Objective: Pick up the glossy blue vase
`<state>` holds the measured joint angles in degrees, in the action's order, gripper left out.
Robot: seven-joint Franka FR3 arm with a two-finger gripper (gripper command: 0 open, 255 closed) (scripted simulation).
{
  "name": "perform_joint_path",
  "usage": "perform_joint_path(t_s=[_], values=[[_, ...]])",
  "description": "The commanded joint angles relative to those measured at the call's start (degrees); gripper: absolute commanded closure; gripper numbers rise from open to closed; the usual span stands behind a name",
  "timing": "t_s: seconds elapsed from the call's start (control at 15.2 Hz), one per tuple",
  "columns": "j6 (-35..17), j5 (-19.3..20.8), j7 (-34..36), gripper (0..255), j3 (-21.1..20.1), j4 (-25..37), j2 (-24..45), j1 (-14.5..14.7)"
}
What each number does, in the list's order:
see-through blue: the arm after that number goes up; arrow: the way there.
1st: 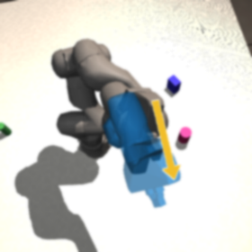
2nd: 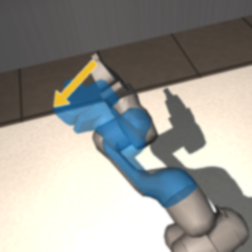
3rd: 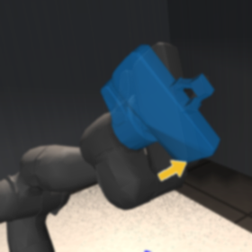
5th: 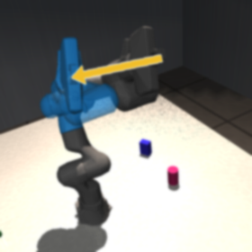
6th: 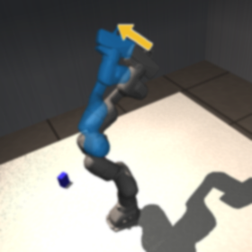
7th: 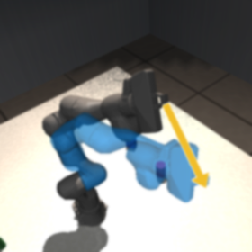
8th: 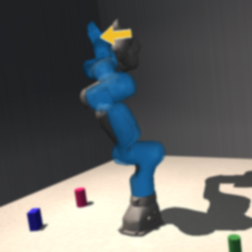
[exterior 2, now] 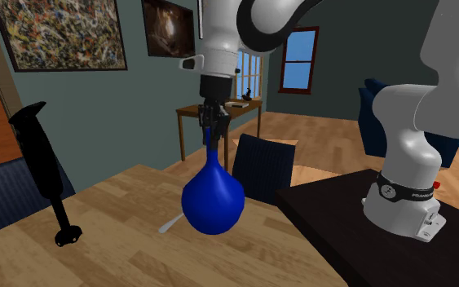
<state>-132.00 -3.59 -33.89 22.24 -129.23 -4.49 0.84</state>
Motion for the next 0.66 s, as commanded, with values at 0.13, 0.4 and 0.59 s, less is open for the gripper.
perform_joint_path(t_s=[0.13, 0.4, 0.59], values=[[3.0, 0.9, 0.8, 255, -0.1, 1.6, -1.6, -0.1], [6.0, 1.6, 1.4, 255, -0.3, 3.5, -2.9, -0.1], [6.9, 1.8, 1.6, 255, -0.4, 4.1, -3.2, -0.1]])
